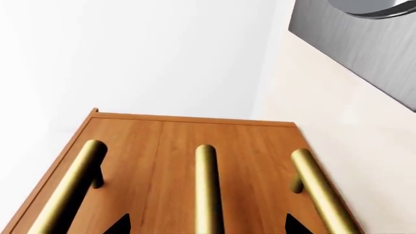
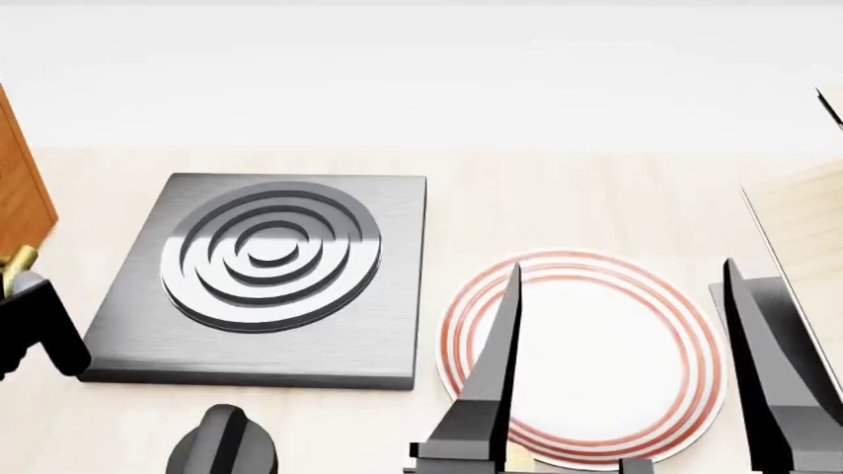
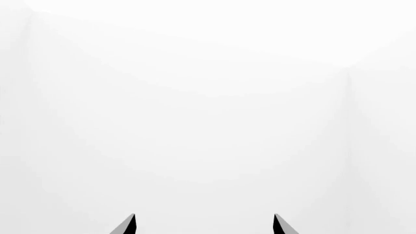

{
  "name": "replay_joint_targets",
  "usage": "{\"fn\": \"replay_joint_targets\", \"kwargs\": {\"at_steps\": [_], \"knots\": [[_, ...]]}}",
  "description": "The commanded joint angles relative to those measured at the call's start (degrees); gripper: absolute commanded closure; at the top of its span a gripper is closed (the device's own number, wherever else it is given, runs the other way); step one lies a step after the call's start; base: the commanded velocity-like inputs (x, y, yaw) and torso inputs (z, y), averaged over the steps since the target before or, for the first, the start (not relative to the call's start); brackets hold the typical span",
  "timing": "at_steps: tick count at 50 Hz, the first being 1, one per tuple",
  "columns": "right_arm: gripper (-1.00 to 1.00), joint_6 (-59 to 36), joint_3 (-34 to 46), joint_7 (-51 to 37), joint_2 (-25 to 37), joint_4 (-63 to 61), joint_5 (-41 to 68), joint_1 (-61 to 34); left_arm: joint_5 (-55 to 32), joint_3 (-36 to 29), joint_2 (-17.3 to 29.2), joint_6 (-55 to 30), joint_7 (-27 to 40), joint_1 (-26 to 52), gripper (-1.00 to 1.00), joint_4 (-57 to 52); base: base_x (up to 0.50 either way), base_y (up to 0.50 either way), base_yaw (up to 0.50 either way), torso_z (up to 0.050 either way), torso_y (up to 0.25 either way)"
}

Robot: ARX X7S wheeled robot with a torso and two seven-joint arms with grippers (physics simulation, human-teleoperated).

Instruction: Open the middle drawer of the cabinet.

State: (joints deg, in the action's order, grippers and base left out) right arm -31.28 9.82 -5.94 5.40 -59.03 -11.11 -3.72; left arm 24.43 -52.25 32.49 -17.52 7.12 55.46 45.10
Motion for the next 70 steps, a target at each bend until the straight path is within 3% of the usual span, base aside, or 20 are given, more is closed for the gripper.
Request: {"fn": "replay_joint_targets", "kwargs": {"at_steps": [1,37,70], "knots": [[-1.0,-0.3,-1.3,1.5,-1.1,-0.3,-1.1,0.1,0.5,0.6,-1.5,2.5,-2.2,0.0,-1.0,2.3,0.0,0.0,0.0,0.0,0.0],[-1.0,0.1,-0.9,0.5,-0.2,0.4,-0.4,0.2,-0.3,0.9,-3.3,4.0,-0.2,1.6,-1.0,11.1,0.0,0.0,0.0,0.0,0.0],[-1.0,0.1,0.0,-1.1,1.2,0.6,0.5,0.2,-0.3,1.1,-2.9,3.1,0.4,2.0,-1.0,11.9,0.0,0.0,0.0,0.0,0.0]]}}
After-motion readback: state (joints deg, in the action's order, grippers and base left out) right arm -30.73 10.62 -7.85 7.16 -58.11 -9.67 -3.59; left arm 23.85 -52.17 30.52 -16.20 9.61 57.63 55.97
